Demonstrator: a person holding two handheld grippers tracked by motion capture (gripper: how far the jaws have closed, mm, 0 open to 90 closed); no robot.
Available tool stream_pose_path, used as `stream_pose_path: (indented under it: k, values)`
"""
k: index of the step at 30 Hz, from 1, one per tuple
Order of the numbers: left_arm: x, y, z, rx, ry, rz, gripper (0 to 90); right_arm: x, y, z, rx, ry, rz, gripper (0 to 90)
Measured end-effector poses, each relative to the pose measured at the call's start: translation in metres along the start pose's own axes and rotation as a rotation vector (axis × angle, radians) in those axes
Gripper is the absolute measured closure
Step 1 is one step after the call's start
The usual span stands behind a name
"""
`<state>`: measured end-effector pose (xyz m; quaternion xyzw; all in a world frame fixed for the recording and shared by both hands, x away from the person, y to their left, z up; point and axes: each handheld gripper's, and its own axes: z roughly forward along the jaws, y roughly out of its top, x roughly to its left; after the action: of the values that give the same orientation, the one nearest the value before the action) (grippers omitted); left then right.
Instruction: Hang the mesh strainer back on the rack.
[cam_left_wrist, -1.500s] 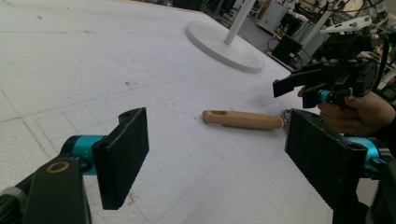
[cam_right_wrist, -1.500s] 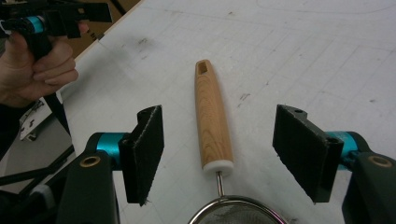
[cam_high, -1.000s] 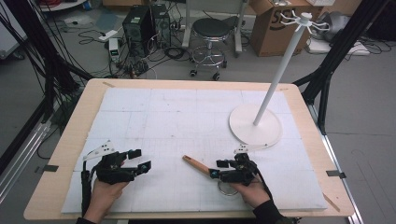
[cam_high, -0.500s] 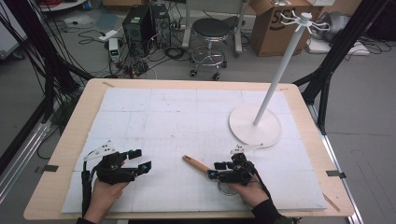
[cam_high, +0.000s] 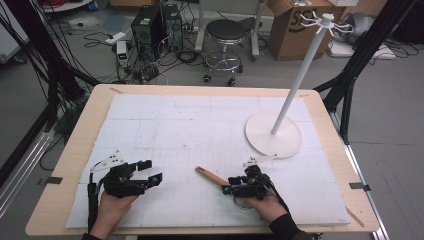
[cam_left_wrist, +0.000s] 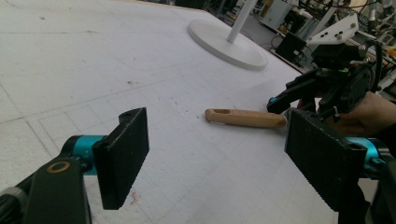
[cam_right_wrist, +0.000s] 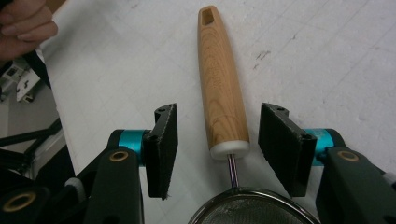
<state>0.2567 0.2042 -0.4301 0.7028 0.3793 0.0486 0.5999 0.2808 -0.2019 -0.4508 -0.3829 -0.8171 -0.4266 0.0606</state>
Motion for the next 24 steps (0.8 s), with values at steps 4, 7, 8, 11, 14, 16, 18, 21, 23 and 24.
stream_pose_path:
  k: [4,7,8,11,14,16,18,21,23,24]
  values:
    - [0.0,0.0,0.0,0.0,0.001,-0.002,22.5,0.002,0.0,0.0,0.009,-0.006,-0.007,48.5]
    - [0.0,0.0,0.0,0.001,0.002,0.001,22.5,0.002,0.001,0.001,0.016,-0.005,-0.016,49.3]
    - [0.0,0.0,0.0,0.001,0.002,0.0,22.5,0.003,0.001,0.001,0.018,-0.008,-0.017,49.4]
    - [0.0,0.0,0.0,0.003,0.003,-0.001,22.5,0.003,0.001,0.001,0.02,-0.007,-0.026,49.4]
    - [0.0,0.0,0.001,0.005,0.005,0.001,22.5,0.004,0.001,0.001,0.025,-0.008,-0.027,48.6]
    - [-0.001,0.0,0.001,0.008,0.005,-0.001,22.5,0.004,0.001,0.002,0.029,-0.017,-0.048,49.0]
    - [-0.001,0.0,0.001,0.008,0.006,-0.001,22.5,0.006,0.001,0.002,0.036,-0.032,-0.065,49.7]
    - [0.0,0.0,0.001,0.011,0.007,0.003,22.5,0.009,0.001,0.003,0.044,-0.051,-0.092,50.1]
    - [-0.001,0.0,0.001,0.012,0.008,0.003,22.5,0.011,0.002,0.004,0.054,-0.068,-0.117,50.5]
    - [-0.001,0.0,0.002,0.011,0.009,0.004,22.5,0.013,0.002,0.004,0.061,-0.077,-0.121,50.5]
